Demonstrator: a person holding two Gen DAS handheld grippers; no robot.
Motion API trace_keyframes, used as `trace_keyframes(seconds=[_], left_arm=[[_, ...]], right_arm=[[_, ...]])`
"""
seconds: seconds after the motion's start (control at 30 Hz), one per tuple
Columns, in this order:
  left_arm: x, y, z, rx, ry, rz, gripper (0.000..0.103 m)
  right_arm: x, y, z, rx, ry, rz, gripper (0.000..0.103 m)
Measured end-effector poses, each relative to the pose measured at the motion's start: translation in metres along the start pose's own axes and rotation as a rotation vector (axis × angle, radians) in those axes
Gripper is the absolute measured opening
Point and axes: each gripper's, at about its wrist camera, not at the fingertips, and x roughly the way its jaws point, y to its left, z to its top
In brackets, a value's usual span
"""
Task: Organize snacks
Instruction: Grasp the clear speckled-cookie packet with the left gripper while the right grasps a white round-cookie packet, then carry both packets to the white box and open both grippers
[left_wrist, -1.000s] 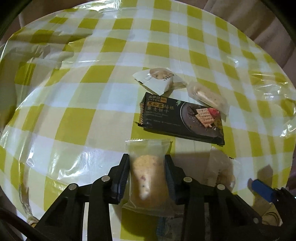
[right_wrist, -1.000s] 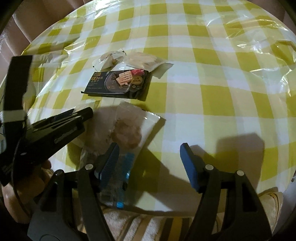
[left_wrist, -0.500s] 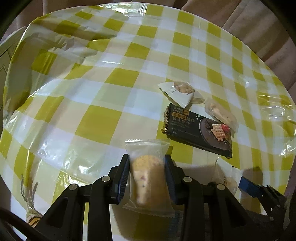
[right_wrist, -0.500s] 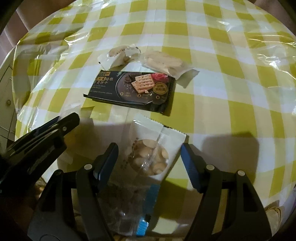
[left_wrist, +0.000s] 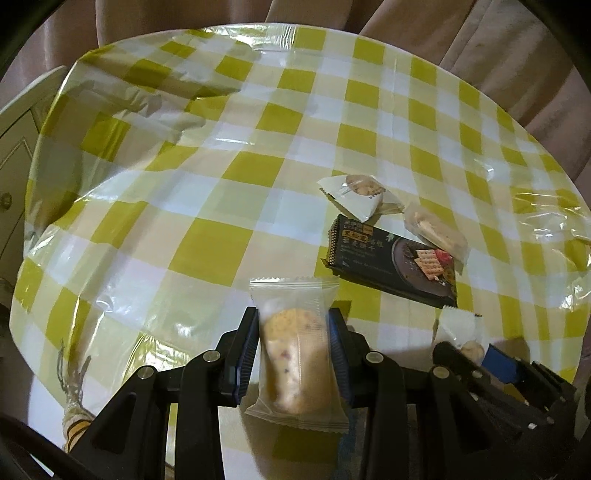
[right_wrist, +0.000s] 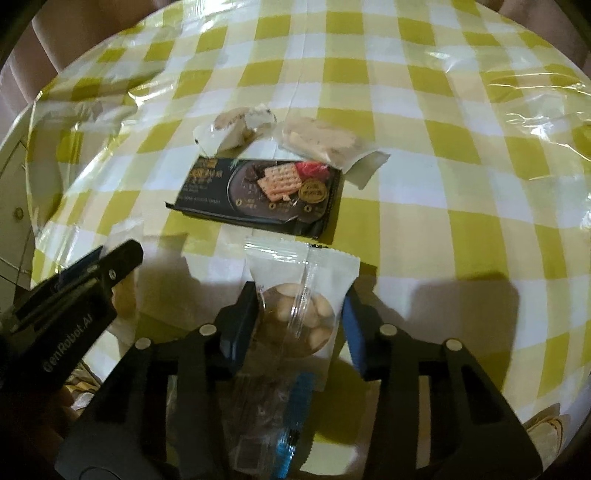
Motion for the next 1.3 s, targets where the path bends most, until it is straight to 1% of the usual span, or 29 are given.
trace_keyframes(seconds=[0.1, 0.37, 0.6, 0.87, 1.03, 1.3], left_arm=[[-0.01, -0.003, -0.004, 0.008, -0.023, 0.013, 0.038], [-0.03, -0.014, -0.014, 0.031, -0.06, 0.015, 0.038], [-0.047, -0.031, -0.025, 0.061, -0.098, 0.025, 0.038], [-0.068, -0.057, -0.038, 0.12, -0.149, 0.05, 0.038], [-0.079, -0.073, -0.046, 0.152, -0.164, 0.042, 0.038], [-0.093, -0.097, -0.058, 0.197, -0.173, 0.016, 0.038]], right_arm=[[-0.007, -0.004, -0.003, 0.005, -0.022, 0.0, 0.044], [-0.034, -0.023, -0.012, 0.037, -0.088, 0.001, 0.043], [-0.063, -0.052, -0.024, 0.106, -0.153, 0.001, 0.043], [-0.092, -0.082, -0.038, 0.188, -0.237, 0.035, 0.042], [-0.108, -0.096, -0.045, 0.223, -0.272, 0.042, 0.042], [-0.13, -0.122, -0.063, 0.265, -0.292, 0.05, 0.042]])
